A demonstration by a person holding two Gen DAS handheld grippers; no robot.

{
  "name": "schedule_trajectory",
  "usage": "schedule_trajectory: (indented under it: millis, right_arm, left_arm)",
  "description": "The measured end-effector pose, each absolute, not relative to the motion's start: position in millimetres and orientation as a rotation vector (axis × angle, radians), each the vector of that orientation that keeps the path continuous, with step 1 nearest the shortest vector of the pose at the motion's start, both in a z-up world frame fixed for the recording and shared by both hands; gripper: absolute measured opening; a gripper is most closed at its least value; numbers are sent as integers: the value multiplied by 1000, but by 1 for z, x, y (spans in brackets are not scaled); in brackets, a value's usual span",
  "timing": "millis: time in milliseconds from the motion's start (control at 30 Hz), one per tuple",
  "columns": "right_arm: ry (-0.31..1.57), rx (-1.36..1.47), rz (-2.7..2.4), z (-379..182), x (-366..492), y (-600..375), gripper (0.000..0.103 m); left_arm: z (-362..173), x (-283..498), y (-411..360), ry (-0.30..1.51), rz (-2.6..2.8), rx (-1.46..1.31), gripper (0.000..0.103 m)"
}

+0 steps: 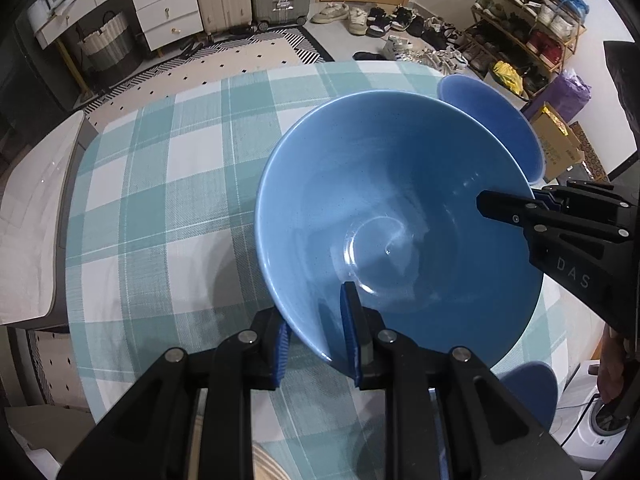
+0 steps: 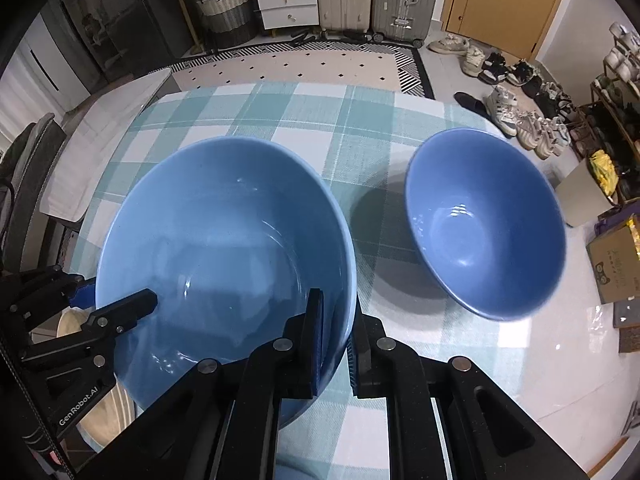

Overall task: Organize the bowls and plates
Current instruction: 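Lift the blue bowl with both tools and carry it toward the plate stack, then lower the held bowl into the blue bowl beside the plate stack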

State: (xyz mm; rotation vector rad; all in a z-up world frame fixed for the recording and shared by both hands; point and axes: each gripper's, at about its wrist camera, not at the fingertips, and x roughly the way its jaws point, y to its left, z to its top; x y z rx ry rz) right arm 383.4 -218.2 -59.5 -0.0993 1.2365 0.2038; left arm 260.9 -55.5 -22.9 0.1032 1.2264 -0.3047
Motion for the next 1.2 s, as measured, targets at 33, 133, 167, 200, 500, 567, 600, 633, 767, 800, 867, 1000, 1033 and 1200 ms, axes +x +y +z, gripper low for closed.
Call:
schedule_trajectory:
  millis: [33, 133, 167, 200, 500, 567, 600, 633, 767, 800, 867, 1000, 1033, 1200]
  right_arm:
    - [1233, -105, 198, -56, 379, -219, 10]
    - [1217, -103, 191, -44, 367, -223, 10]
    - [1212, -96, 190, -40, 362, -226, 10]
    - [1210, -92, 189, -36, 357, -227, 10]
    - [1158, -64, 157, -1, 307, -251, 10]
    - [1158, -47, 153, 4, 296, -258, 10]
    - [1155, -49, 146, 7, 289, -260, 10]
    - [1150, -55, 138, 10, 282, -262, 10]
    - [1135, -57, 116, 17, 257, -271, 10]
    - [1134, -54, 113, 19, 250, -274, 10]
    - [1130, -52, 107, 22, 236, -277, 10]
    - [1112, -51, 104, 29, 212, -282, 10]
    - [1106, -46, 104, 30, 207, -284, 10]
    - [1104, -40, 93, 26, 178, -293, 10]
  left_arm:
    - [-20, 258, -57, 1222, -305, 105, 21]
    - [-13, 248, -60, 1215, -311, 108, 21]
    - [-10, 245, -61, 1211, -313, 109, 21]
    - [-6, 240, -62, 1203, -319, 110, 21]
    - [14, 208, -76, 1210, -386, 62, 22]
    - [15, 200, -80, 1216, -400, 56, 22]
    - [16, 196, -82, 1217, -405, 49, 21]
    - [18, 190, -85, 1214, -409, 54, 21]
    - [26, 171, -94, 1197, -418, 76, 21]
    - [28, 165, -96, 1194, -422, 83, 21]
    - [31, 157, -97, 1187, -426, 88, 21]
    - [34, 135, -101, 1165, -451, 96, 22]
    - [34, 132, -103, 1160, -456, 101, 22]
    - [32, 113, -110, 1147, -474, 129, 22]
